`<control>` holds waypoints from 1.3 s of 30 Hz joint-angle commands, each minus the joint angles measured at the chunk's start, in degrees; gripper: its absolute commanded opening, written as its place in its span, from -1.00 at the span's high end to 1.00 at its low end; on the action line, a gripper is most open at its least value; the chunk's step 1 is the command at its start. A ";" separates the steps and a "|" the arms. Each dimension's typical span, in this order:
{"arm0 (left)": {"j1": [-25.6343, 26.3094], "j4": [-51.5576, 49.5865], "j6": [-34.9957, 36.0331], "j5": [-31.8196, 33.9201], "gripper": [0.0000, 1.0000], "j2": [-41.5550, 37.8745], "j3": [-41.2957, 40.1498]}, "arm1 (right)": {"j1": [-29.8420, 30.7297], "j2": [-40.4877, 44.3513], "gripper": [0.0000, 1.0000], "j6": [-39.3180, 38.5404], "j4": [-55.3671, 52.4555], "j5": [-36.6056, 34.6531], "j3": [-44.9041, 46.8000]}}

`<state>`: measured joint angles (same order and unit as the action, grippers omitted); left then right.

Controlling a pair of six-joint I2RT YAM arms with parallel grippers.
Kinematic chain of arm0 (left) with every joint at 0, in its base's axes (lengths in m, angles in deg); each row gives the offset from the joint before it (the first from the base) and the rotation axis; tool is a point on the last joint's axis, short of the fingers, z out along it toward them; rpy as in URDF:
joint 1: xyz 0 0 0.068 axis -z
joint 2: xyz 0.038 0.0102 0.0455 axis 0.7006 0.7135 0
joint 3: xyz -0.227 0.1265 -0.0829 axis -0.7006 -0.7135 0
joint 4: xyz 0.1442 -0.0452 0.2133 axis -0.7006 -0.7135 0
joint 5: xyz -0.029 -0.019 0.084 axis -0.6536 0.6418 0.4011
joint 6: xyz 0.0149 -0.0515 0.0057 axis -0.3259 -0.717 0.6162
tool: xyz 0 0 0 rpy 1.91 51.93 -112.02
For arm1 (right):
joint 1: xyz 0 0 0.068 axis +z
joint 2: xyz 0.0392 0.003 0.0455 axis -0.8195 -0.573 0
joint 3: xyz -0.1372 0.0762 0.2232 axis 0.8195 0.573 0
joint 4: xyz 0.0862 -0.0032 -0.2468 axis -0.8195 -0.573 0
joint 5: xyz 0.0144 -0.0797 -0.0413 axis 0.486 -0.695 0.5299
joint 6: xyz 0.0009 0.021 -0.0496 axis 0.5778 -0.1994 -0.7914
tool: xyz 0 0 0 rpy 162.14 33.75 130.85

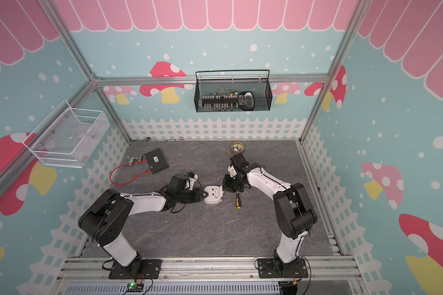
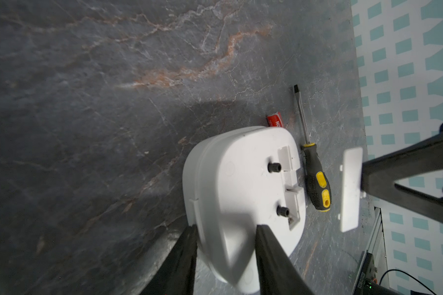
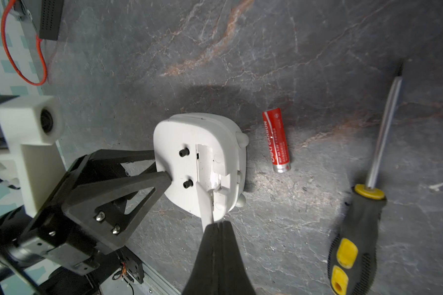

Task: Remove the battery from the alarm
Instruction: Install the cover on the alarm.

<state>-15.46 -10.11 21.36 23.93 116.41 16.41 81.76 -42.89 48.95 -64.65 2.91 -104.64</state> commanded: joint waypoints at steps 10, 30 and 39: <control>0.43 1.28 -3.32 -0.02 0.19 -1.43 -3.17 | 2.66 -3.06 1.00 3.90 2.42 -2.17 -2.20; 0.43 1.75 -4.42 0.24 0.19 -1.49 -3.55 | 2.95 -7.64 1.00 -2.46 -6.24 -1.95 -8.06; 0.43 1.76 -4.51 0.34 0.19 -1.58 -3.57 | 3.44 -7.68 1.00 -1.43 -5.95 -3.06 -9.09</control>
<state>-15.42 -7.27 17.31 23.89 115.60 14.03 84.56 -49.95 47.68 -69.83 0.72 -112.18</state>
